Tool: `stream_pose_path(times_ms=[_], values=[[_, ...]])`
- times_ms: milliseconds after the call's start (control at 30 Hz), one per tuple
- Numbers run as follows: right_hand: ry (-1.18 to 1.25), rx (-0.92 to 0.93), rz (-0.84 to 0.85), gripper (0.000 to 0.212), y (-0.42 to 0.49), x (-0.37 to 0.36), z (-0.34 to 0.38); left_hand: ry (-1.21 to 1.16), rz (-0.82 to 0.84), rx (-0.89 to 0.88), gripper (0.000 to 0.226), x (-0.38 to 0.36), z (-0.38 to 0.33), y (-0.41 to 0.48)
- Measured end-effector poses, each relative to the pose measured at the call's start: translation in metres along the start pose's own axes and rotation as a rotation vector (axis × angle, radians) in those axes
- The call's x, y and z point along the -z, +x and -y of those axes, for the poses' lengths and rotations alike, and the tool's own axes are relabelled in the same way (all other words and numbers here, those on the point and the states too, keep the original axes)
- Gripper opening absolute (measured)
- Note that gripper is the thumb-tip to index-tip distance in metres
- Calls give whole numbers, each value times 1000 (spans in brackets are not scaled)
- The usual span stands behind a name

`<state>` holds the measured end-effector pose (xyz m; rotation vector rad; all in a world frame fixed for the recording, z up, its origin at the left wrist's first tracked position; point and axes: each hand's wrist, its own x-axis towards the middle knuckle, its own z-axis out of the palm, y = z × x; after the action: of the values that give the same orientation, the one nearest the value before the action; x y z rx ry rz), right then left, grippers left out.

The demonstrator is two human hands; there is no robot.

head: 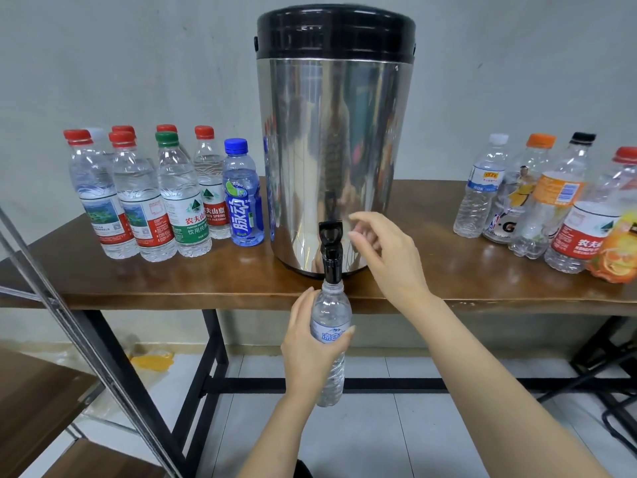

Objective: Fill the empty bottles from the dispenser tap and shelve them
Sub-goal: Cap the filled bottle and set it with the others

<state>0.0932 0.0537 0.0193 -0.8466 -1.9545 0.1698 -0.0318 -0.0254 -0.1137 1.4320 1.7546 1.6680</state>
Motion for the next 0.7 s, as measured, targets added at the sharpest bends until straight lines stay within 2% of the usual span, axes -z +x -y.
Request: stream_pose_path(times_ms=[67, 100, 200, 300, 400, 500, 567, 633, 700], values=[[-158, -121, 2, 15, -7, 3, -18, 10, 8, 3, 82, 3, -1, 0], [-245, -202, 61, 18, -11, 4, -27, 21, 18, 5, 83, 5, -1, 0], [-454, -407, 369, 35, -25, 5, -47, 52, 44, 4, 81, 10, -1, -2], [-569, -380, 530, 41, -37, 6, -56, 65, 58, -20, 77, 15, -2, -8], [-511, -346, 476, 36, -43, 4, -57, 81, 38, -60, 77, 21, -5, -15], [-364, -368, 443, 27, -48, 7, -51, 16, 23, -44, 75, 31, -6, -20], [-232, -337, 363, 26, -46, 14, -36, -21, 30, -24, 75, 42, -10, -22], [-71, -227, 219, 25, -38, 22, -8, -24, 17, -43, 74, 54, -17, -21], [72, -96, 185, 24, -25, 31, 29, -26, -6, -55, 73, 63, -25, -18]])
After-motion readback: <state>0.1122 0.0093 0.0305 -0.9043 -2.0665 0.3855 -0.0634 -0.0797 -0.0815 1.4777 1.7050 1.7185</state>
